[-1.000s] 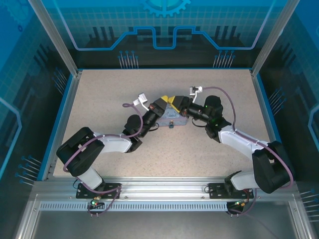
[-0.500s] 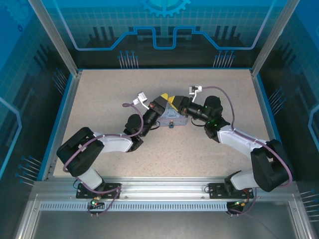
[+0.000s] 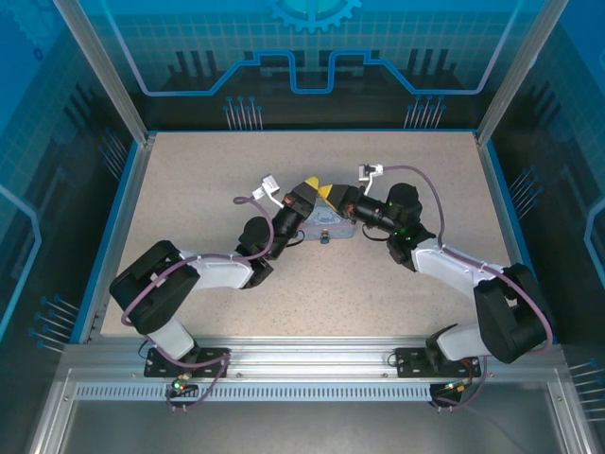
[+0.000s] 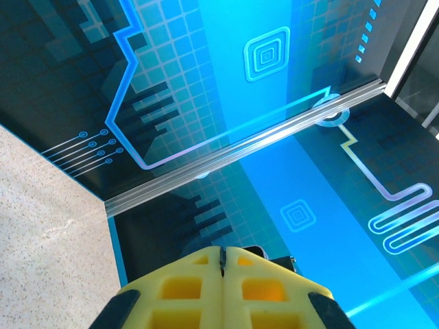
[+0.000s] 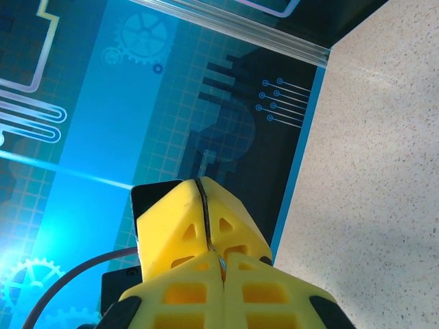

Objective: Unlock the padlock with the key

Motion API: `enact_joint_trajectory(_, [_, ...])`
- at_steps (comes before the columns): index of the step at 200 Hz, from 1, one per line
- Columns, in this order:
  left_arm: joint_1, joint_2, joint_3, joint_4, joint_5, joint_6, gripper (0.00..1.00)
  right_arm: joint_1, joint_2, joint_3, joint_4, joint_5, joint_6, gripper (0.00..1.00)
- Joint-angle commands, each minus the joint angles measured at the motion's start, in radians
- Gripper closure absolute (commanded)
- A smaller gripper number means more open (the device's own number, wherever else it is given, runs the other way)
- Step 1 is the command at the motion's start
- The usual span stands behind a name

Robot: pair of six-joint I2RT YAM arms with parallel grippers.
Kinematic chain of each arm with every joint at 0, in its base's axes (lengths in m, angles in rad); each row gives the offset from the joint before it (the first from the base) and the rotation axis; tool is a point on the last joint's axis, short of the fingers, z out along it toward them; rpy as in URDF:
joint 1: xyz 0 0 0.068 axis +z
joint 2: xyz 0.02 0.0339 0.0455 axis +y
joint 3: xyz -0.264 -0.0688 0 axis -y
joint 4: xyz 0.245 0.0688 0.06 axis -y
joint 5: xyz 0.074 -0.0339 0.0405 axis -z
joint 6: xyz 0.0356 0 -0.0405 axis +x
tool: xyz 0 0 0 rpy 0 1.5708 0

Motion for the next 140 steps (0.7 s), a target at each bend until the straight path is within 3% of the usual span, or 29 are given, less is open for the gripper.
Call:
enact_joint_trajectory(1, [-0.009,-0.007,0.003,0.045,-0.004,-0.025,0.86,-0.016,-0.02,-0.003,-0.042,-0.027,-0.043,1.0])
enact_joint_trajectory(25, [0.019,-0.065,-0.008,-0.095,0.06,-0.037,0.72,-0.035,-0.046,0.003,-0.123,-0.059,-0.087,1.0])
enact_joint_trajectory(61, [0.072,-0.164,-0.01,-0.327,0.186,-0.033,0.62,-0.059,-0.081,0.002,-0.207,-0.095,-0.131,1.0])
enact_joint_trajectory(96, [0.12,-0.244,0.046,-0.625,0.325,0.02,0.61,-0.071,-0.097,-0.004,-0.233,-0.123,-0.139,1.0])
enact_joint_trajectory(140, [0.138,-0.254,0.13,-0.799,0.472,0.086,0.61,-0.074,-0.091,0.023,-0.264,-0.176,-0.16,1.0])
